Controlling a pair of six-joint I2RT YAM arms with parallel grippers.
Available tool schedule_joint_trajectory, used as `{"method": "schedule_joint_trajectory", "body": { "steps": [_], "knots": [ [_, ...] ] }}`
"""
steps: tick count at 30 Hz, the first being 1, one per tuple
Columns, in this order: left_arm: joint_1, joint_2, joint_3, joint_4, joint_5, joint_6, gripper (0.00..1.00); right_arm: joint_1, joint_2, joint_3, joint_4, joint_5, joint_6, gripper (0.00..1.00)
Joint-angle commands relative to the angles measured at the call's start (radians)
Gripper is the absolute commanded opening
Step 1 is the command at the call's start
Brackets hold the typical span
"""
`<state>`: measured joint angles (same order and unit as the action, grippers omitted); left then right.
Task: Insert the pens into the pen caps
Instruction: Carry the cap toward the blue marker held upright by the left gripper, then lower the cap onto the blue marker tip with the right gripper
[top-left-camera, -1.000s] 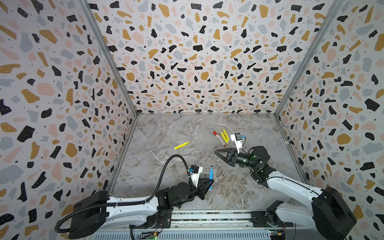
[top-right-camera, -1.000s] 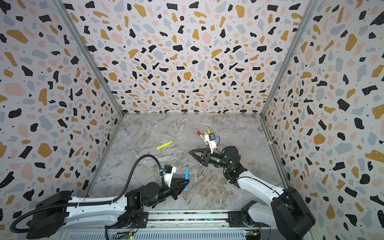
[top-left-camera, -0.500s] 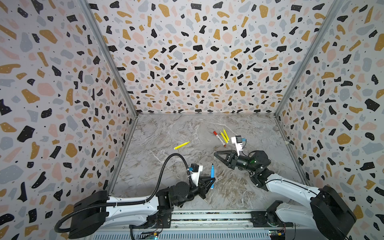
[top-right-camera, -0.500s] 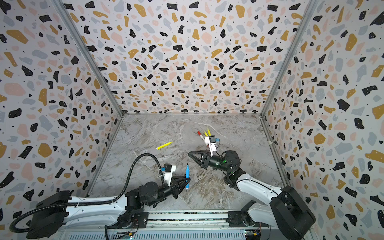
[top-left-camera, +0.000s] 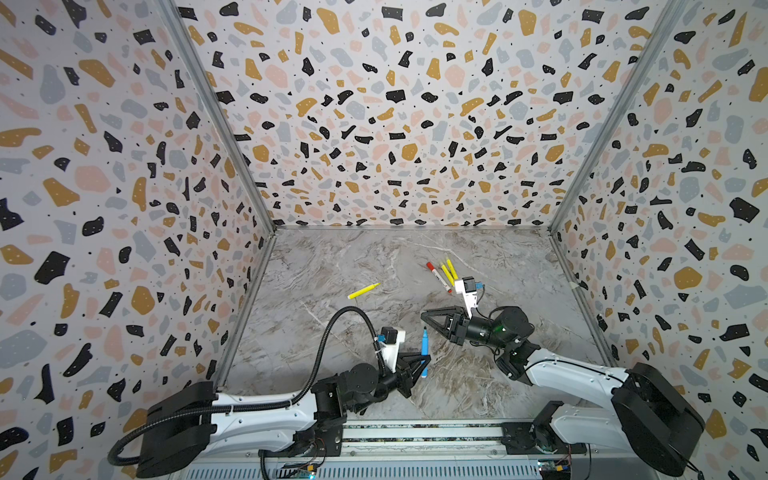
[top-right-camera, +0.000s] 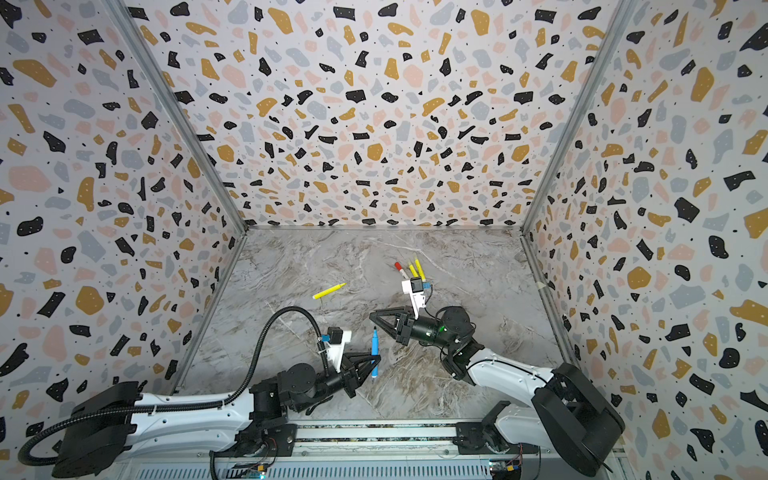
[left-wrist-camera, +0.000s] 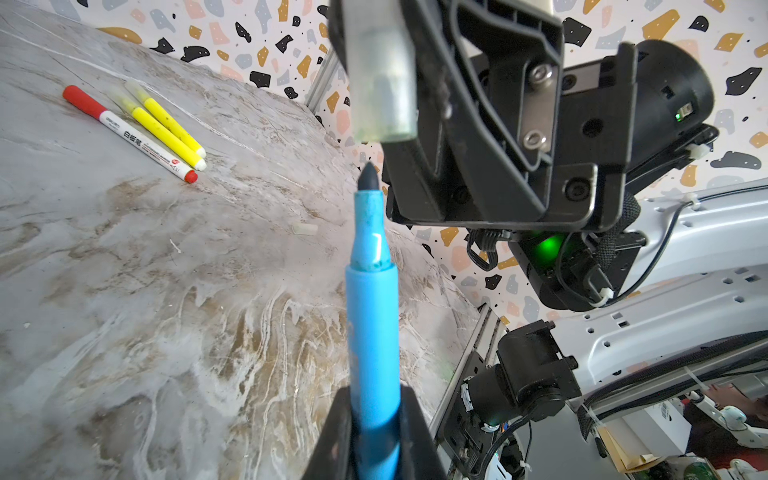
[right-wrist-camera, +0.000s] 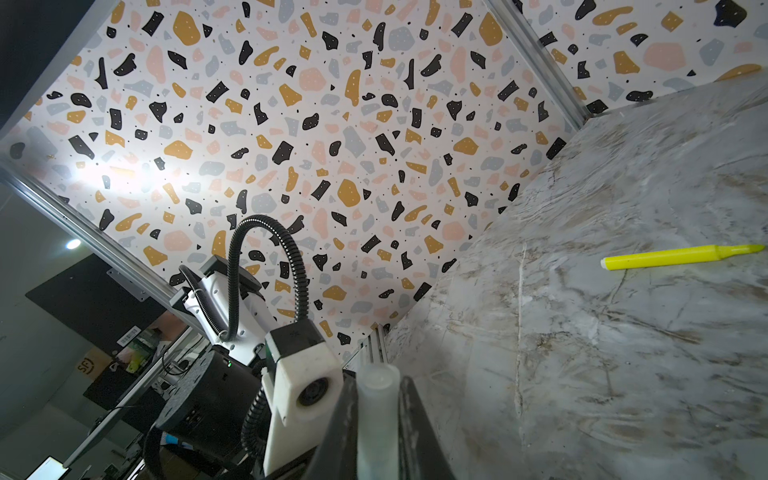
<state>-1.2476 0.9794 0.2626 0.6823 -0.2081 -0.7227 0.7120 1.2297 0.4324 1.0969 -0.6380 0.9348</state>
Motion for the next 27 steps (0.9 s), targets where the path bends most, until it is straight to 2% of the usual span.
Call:
{"method": "schedule_joint_trajectory", "body": {
  "steps": [1,12,27],
  "knots": [
    [-0.007,-0.022,0.034,0.056,-0.020,0.003,0.04,0.006,-0.006,-0.006,0.046,0.007,0.005,0.04],
    [-0.009,-0.045,0.032,0.047,-0.028,0.001,0.04,0.012,0.001,-0.012,0.045,0.009,0.003,0.04],
    [-0.009,-0.097,0.029,0.050,-0.068,0.013,0.03,0.074,-0.006,-0.079,0.115,-0.005,-0.003,0.04]
  ]
}}
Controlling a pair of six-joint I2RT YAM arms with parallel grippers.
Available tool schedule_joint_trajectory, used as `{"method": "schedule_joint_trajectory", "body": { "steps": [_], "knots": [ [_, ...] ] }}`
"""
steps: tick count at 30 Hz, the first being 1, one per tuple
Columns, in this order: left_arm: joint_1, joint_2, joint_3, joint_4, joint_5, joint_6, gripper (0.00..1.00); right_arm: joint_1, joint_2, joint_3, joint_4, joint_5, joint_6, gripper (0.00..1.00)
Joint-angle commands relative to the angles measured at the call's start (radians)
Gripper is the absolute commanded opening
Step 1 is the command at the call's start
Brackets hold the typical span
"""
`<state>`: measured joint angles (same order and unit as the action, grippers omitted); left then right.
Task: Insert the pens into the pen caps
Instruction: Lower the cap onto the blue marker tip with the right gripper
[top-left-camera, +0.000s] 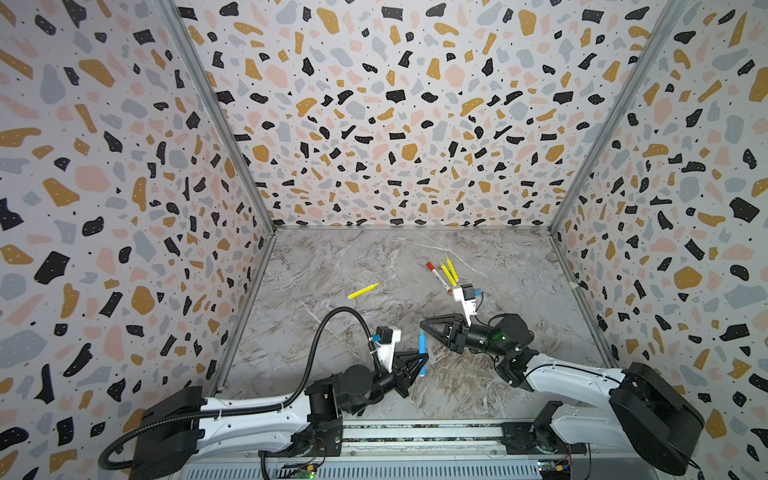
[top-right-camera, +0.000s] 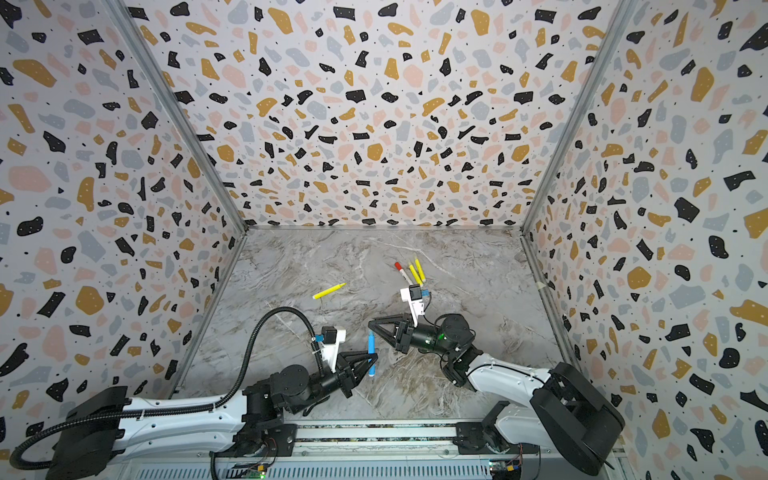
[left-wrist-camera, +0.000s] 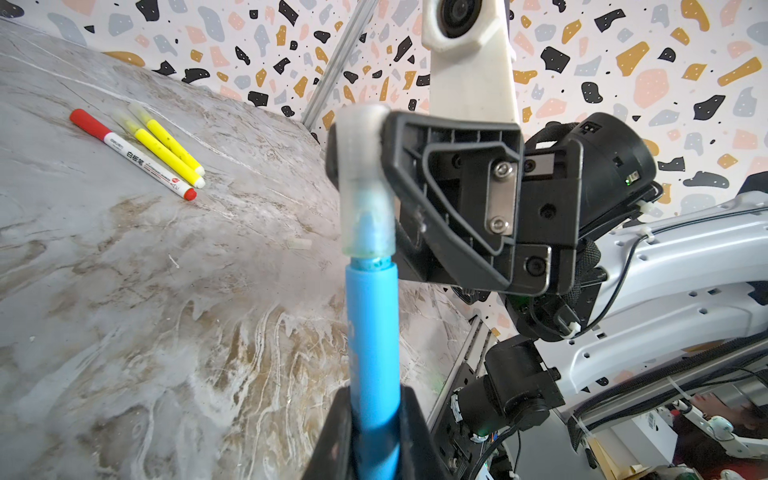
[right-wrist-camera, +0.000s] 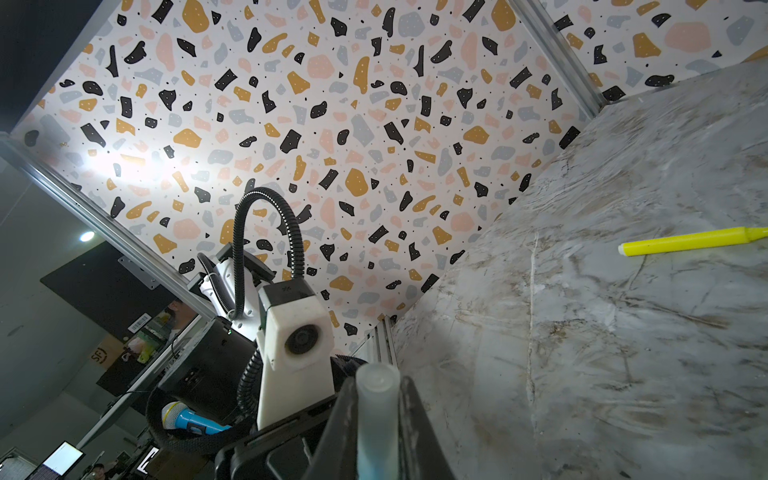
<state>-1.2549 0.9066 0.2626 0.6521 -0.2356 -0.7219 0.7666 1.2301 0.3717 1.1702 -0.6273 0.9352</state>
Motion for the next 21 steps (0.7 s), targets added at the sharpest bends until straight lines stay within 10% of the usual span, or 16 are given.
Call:
{"method": "schedule_joint_trajectory", "body": {
  "steps": [1,21],
  "knots": [
    [-0.001,-0.028,0.025,0.093,-0.040,0.012,0.03,0.027,-0.001,-0.023,0.051,-0.019,-0.003,0.04],
    [-0.001,-0.031,0.016,0.092,-0.044,0.049,0.03,0.050,-0.182,-0.014,-0.247,-0.016,-0.183,0.47]
  ]
}}
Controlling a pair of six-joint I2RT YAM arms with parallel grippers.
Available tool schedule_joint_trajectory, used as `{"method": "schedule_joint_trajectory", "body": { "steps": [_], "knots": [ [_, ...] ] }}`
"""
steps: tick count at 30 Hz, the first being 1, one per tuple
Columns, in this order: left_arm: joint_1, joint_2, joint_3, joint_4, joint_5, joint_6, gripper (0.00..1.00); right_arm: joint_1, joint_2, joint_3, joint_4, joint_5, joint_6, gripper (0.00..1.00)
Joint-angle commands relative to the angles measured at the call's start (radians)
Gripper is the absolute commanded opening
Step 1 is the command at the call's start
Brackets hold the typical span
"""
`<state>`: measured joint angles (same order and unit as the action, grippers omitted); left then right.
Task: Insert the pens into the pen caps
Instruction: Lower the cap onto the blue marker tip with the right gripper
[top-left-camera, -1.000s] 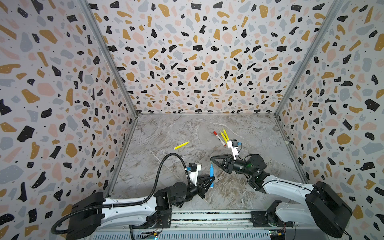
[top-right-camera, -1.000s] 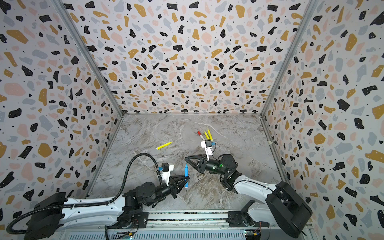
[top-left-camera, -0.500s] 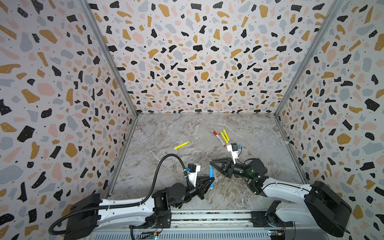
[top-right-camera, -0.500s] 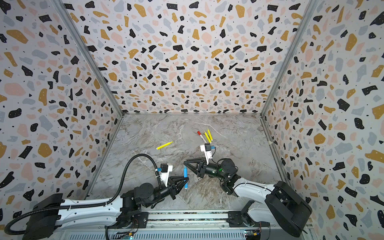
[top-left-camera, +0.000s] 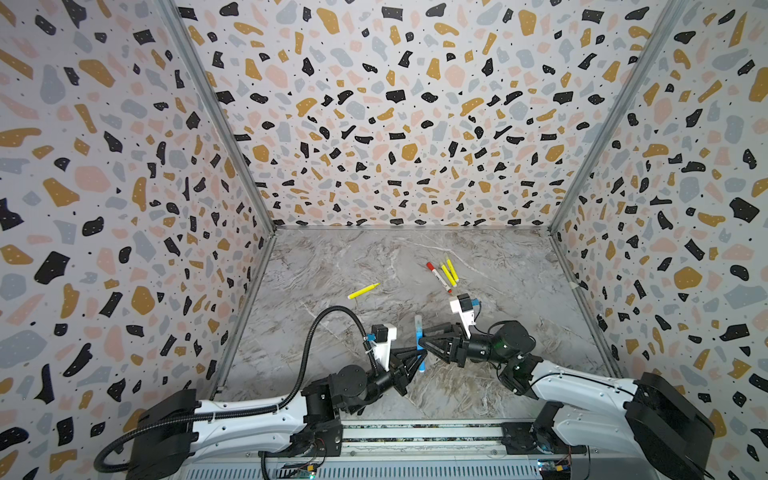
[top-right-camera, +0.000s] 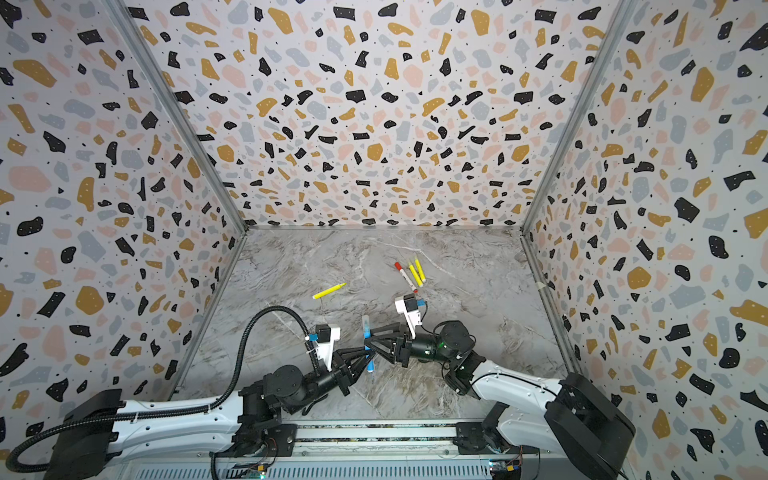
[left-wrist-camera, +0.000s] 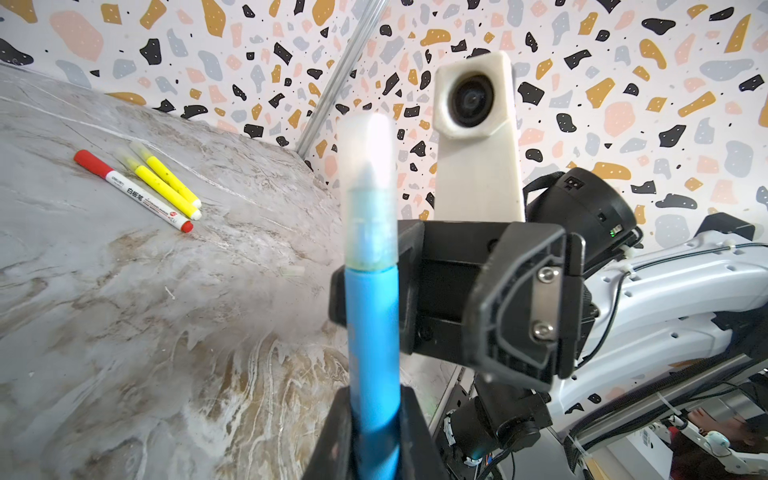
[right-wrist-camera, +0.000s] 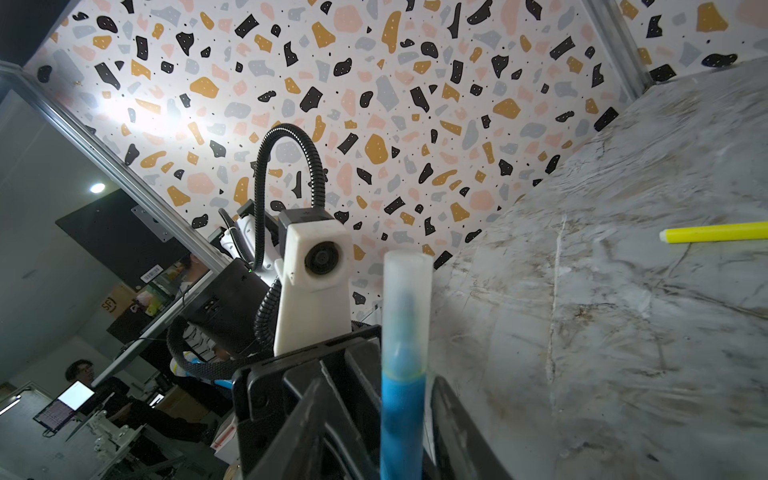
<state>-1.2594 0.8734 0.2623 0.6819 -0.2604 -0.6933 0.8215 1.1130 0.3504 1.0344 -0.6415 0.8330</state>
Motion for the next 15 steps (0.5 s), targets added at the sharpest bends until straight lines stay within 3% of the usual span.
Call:
{"method": "schedule_joint_trajectory", "body": {
  "steps": [1,8,12,15],
  "knots": [
    [0.003,0.004,0.013,0.066,-0.017,0.018,0.03,-0.010,-0.090,0.007,-0.145,0.003,-0.094,0.49],
    [0.003,0.004,0.004,0.049,-0.021,0.021,0.03,-0.086,-0.229,0.113,-0.440,0.059,-0.189,0.58],
    [0.003,0.015,0.006,0.045,-0.007,0.021,0.03,-0.107,-0.182,0.287,-0.671,0.072,-0.289,0.57],
    [0.003,0.022,0.010,0.044,0.002,0.021,0.04,-0.105,-0.111,0.381,-0.737,0.031,-0.322,0.55]
  ]
}}
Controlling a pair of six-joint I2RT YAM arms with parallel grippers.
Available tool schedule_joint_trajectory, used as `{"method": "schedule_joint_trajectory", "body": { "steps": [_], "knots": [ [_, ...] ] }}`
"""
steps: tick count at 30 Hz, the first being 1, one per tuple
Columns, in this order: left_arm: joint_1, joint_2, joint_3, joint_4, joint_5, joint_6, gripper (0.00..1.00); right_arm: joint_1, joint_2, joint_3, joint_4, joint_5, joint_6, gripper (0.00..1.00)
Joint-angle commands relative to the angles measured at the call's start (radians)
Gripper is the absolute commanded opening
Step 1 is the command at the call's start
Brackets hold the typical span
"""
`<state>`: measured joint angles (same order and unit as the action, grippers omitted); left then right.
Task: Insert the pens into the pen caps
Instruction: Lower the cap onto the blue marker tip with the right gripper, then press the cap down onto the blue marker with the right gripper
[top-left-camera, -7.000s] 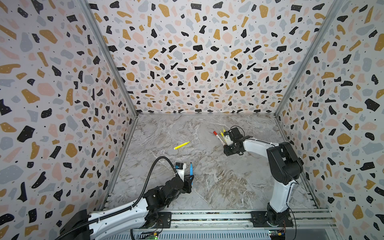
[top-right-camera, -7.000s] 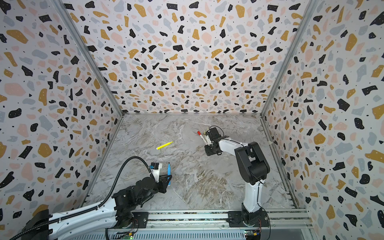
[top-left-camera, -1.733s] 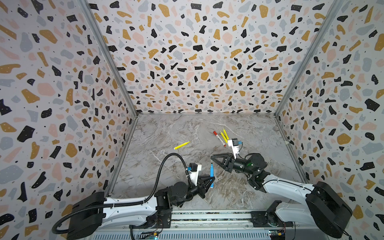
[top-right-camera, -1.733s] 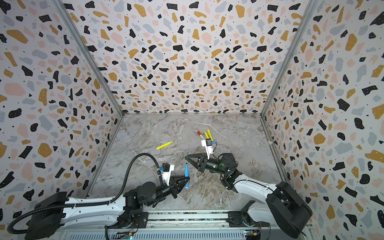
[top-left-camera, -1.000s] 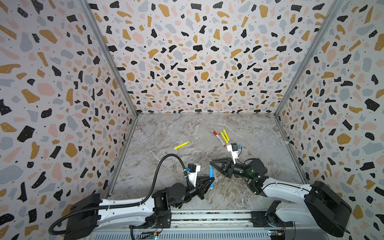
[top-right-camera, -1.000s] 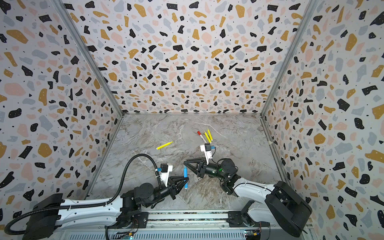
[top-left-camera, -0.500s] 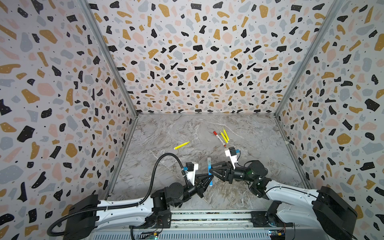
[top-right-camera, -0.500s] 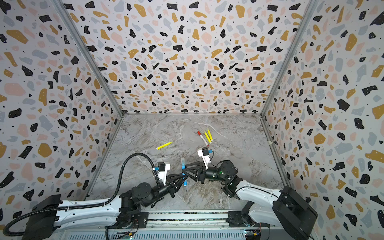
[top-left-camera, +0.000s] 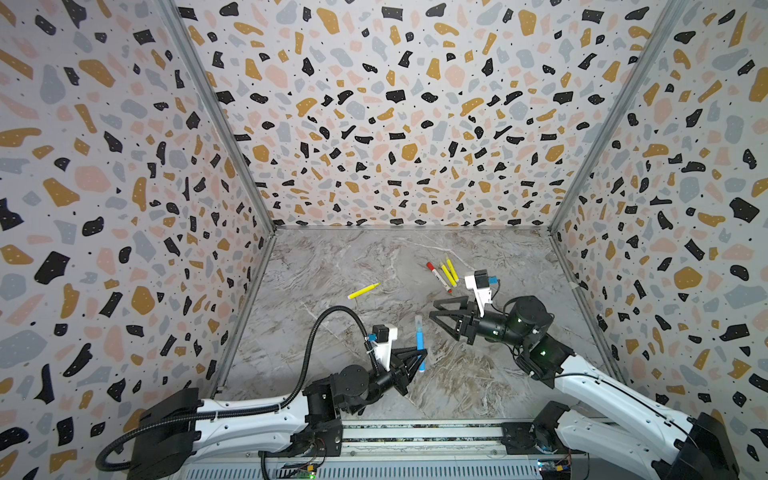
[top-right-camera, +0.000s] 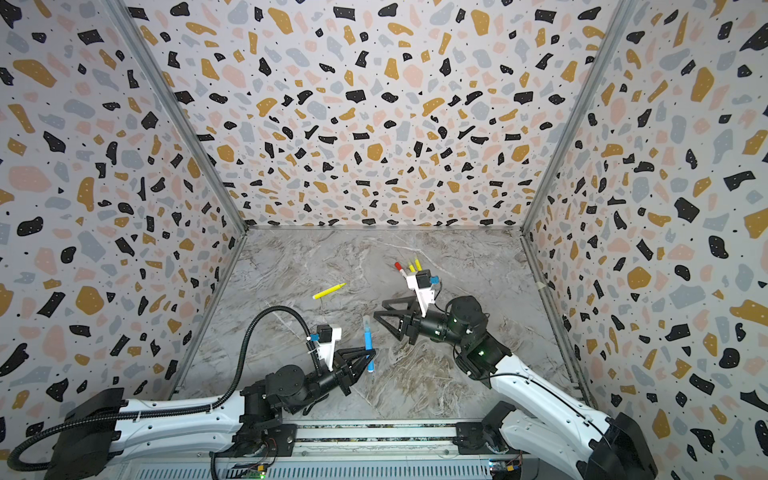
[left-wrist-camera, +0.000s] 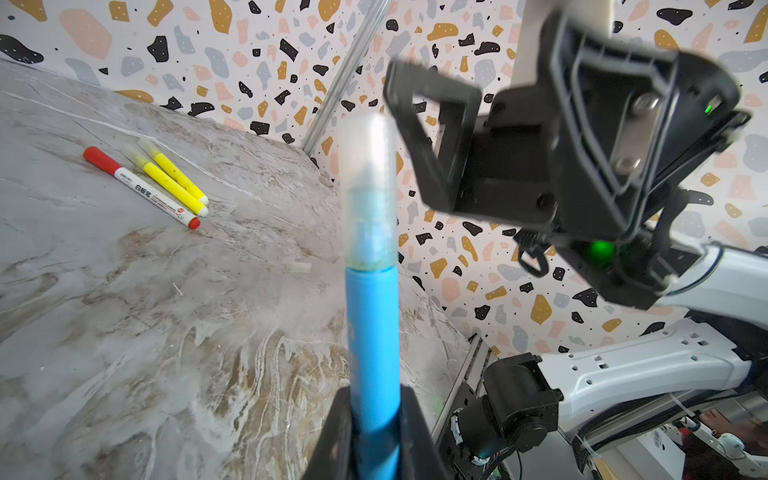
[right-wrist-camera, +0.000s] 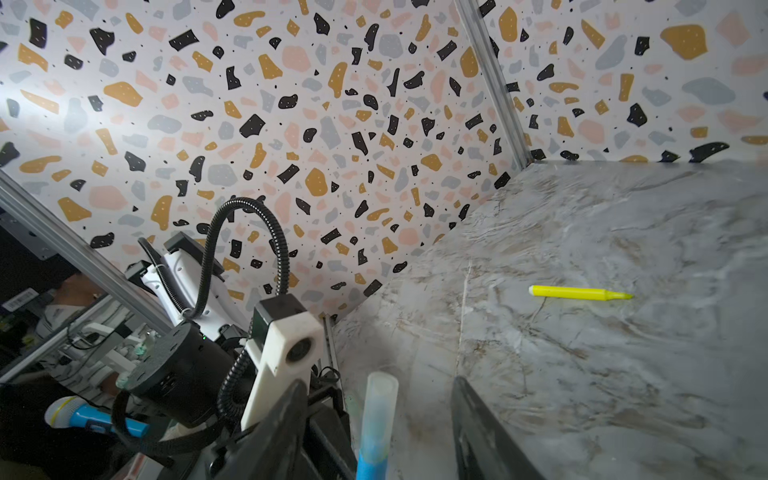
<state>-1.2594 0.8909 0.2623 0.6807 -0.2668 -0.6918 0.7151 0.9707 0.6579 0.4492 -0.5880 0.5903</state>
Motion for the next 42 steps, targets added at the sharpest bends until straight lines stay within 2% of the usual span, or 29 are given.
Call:
{"method": "schedule_joint_trajectory", "body": {
  "steps": [1,11,16,22,25,29,42],
  "knots": [
    [0.003,0.005,0.011,0.045,0.010,0.020,0.04,0.003,0.054,0.094,-0.158,-0.036,-0.083,0.54],
    [0.002,0.006,0.021,0.022,0.017,0.026,0.04,0.081,0.186,0.195,-0.234,-0.048,-0.145,0.47],
    [0.002,0.005,0.021,0.020,0.018,0.026,0.04,0.083,0.191,0.190,-0.234,-0.041,-0.147,0.41],
    [0.002,0.000,0.025,0.017,0.019,0.028,0.04,0.087,0.190,0.183,-0.251,-0.047,-0.156,0.24],
    [0.002,-0.007,0.039,0.003,0.020,0.033,0.04,0.096,0.187,0.166,-0.259,-0.050,-0.163,0.12],
    [0.002,-0.037,0.052,-0.010,0.001,0.043,0.03,0.128,0.169,0.087,-0.249,-0.047,-0.160,0.00],
    [0.026,-0.177,0.149,-0.035,0.000,0.110,0.00,0.320,0.076,-0.308,0.019,0.100,-0.008,0.00]
  ]
}}
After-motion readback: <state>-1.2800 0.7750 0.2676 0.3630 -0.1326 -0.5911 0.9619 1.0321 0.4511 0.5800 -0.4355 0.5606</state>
